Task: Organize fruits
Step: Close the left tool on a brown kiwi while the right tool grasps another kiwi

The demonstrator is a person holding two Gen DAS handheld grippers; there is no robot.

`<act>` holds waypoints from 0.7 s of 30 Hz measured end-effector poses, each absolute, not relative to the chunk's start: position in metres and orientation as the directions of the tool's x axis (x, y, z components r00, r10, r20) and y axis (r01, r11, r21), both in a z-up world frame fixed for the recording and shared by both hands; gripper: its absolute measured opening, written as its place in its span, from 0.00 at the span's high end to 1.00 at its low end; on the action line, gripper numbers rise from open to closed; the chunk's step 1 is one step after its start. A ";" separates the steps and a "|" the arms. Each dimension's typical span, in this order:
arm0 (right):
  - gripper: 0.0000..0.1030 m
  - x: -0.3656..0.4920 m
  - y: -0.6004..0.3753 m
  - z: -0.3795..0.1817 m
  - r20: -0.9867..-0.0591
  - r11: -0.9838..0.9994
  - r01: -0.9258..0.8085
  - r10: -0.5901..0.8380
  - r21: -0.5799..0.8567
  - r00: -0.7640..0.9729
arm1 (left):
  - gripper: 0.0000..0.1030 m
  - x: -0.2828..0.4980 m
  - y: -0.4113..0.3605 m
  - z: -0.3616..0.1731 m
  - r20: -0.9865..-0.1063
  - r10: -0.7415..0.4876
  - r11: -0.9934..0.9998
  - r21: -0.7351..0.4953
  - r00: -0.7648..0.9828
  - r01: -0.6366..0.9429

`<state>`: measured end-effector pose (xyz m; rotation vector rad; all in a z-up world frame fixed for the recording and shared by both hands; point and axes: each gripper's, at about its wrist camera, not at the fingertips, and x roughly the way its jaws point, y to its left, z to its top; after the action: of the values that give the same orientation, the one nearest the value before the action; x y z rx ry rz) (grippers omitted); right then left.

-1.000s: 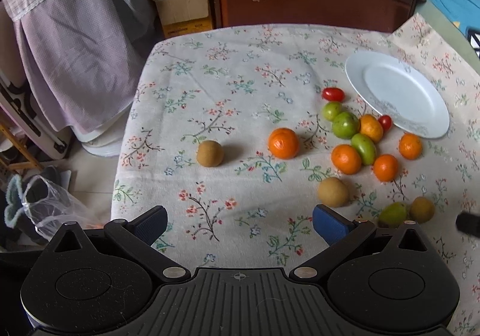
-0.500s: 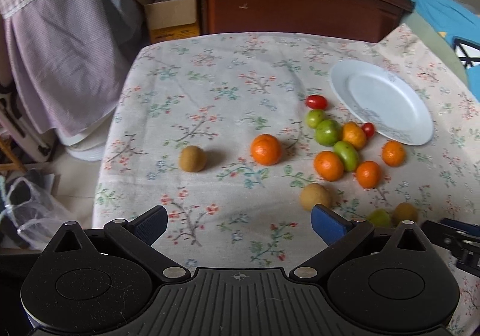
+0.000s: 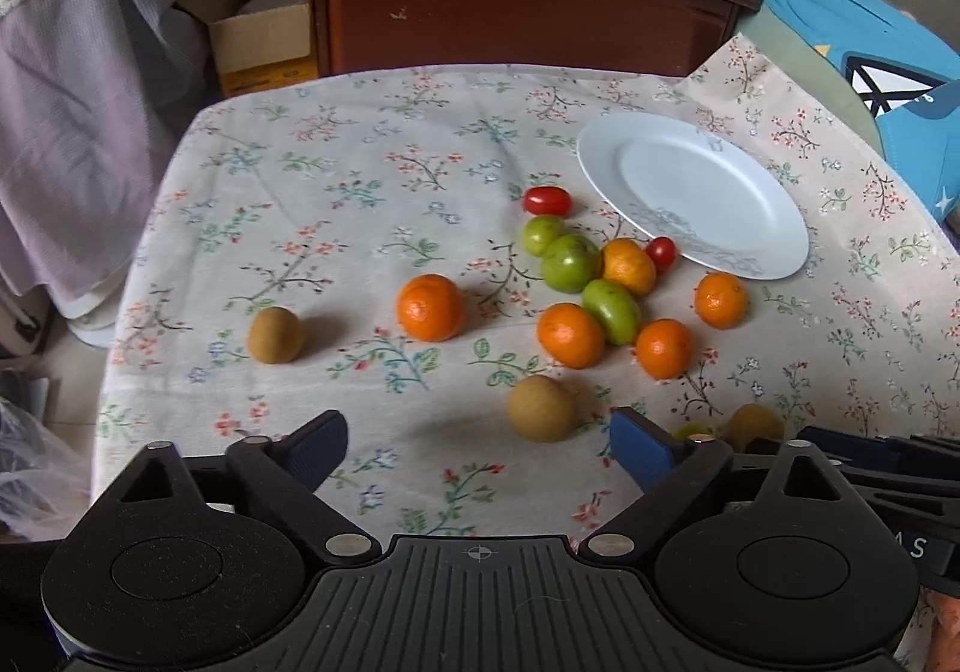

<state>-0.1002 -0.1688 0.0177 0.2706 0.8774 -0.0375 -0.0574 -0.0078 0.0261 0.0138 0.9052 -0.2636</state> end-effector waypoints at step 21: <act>0.76 -0.096 -0.160 0.012 -0.746 0.969 0.100 0.107 0.226 0.658 | 0.74 -0.054 -0.024 0.012 -0.760 -0.311 0.935 -0.139 0.571 0.326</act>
<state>-0.0960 -0.1601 0.0116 0.2579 0.8557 0.0039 -0.0537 -0.0236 0.0118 0.0176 0.8883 -0.3738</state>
